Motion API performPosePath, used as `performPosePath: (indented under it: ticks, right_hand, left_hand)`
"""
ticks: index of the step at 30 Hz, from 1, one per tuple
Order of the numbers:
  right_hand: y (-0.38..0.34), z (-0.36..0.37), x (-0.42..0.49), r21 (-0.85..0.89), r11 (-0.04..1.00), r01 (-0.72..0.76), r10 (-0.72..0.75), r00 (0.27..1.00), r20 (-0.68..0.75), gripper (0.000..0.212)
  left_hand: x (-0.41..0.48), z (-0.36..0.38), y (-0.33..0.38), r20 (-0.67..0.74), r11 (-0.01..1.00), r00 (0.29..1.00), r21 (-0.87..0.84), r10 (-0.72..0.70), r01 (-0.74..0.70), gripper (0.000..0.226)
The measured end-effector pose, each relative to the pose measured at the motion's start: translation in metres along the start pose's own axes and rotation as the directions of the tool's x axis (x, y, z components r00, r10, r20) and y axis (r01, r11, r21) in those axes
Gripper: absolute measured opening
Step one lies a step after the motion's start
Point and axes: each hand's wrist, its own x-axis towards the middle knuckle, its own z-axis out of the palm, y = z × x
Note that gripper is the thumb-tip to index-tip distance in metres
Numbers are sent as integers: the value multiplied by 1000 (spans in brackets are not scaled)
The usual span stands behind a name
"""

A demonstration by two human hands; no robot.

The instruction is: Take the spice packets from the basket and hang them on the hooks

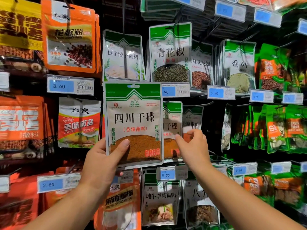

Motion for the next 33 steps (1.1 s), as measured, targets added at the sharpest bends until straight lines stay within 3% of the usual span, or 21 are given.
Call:
performPosePath:
  ticks: [2,4,8,10,12,18,24,28,33]
  right_hand:
    - [-12,-8,-16,243,970,20,-29,999,32,23]
    - [-20,-12,-31,433,901,-9,-51,991,125,26]
    - [-25,-15,-49,566,825,-12,-150,959,239,40]
    - [-26,-14,-53,603,797,-20,-187,942,279,34]
    - [-23,-13,-55,609,792,-28,-193,936,294,23]
    - [-3,-16,-57,611,787,-84,-131,945,298,24]
    - [19,-18,-53,570,812,-125,-48,959,278,24]
    - [17,-20,-44,571,817,-80,-71,969,238,23]
    - [7,-22,-25,579,815,1,-134,973,187,38]
  left_hand:
    - [-2,3,-2,19,1000,1000,10,-11,11,37]
    - [-4,7,-4,30,999,999,6,-33,33,38]
    - [-9,18,-8,63,999,997,29,-42,41,35]
    - [-12,23,-10,87,998,995,33,-55,52,33]
    - [-15,29,-14,112,997,992,53,-65,59,32]
    - [-18,33,-25,170,981,981,181,-96,65,26]
    - [-15,35,-27,166,962,980,265,-107,60,58]
    - [-12,44,-20,159,955,985,297,-67,17,68]
    - [5,51,-15,132,934,991,351,21,-67,74]
